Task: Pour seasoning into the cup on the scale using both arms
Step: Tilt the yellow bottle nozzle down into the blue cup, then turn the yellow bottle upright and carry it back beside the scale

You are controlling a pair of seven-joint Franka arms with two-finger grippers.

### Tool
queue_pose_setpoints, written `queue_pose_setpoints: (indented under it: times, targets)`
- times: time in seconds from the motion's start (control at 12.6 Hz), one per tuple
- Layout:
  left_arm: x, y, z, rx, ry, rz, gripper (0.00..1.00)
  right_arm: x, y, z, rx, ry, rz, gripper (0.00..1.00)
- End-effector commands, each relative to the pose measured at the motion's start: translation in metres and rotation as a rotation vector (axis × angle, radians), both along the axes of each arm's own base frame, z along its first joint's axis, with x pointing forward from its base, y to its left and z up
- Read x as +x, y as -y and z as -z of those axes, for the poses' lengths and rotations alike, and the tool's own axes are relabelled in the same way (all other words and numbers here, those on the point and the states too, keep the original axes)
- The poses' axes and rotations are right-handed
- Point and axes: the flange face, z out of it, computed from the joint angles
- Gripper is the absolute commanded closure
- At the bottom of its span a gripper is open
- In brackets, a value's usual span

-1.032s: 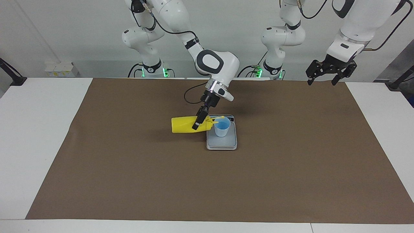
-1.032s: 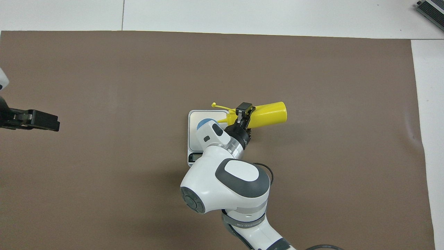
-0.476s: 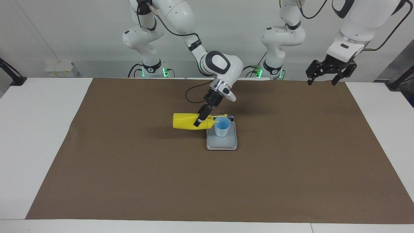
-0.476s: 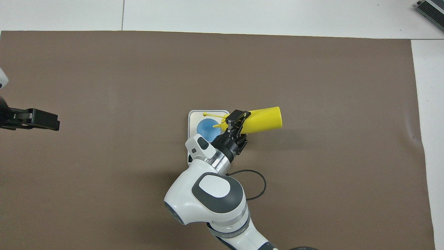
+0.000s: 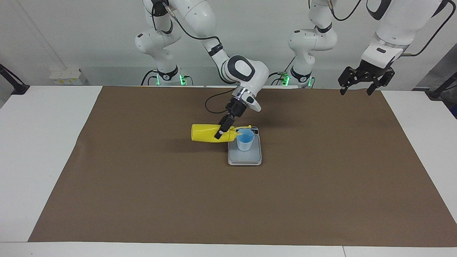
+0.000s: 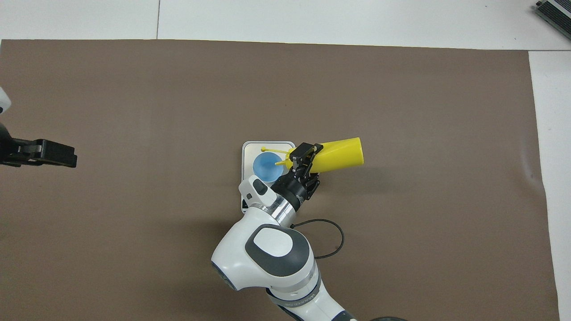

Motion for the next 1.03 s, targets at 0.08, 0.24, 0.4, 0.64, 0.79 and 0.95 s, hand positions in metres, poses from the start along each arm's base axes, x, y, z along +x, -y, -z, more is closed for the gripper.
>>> queue_pose_setpoints:
  times: [0.08,0.24,0.4,0.64,0.79,0.95]
  targets:
    - [0.001,-0.003,-0.015,-0.003,0.03,-0.012,0.0,0.002,-0.004,-0.023,0.029,0.047,0.03,0.72]
    - [0.004,-0.001,-0.025,-0.015,0.015,-0.01,0.0,-0.001,-0.002,-0.041,0.08,0.036,0.059,0.72]
    - [0.006,-0.001,-0.032,-0.015,-0.01,-0.01,0.0,-0.001,0.012,-0.074,0.198,-0.008,0.101,0.72]
    - [0.01,0.0,-0.033,-0.015,-0.017,-0.007,0.0,-0.009,0.035,-0.097,0.332,-0.089,0.177,0.76]
    - [0.01,0.0,-0.032,-0.014,-0.019,-0.007,0.0,-0.006,0.054,-0.108,0.429,-0.121,0.183,0.77]
    - [0.009,0.0,-0.033,-0.013,-0.019,-0.007,0.0,-0.001,0.071,-0.115,0.493,-0.156,0.198,0.77]
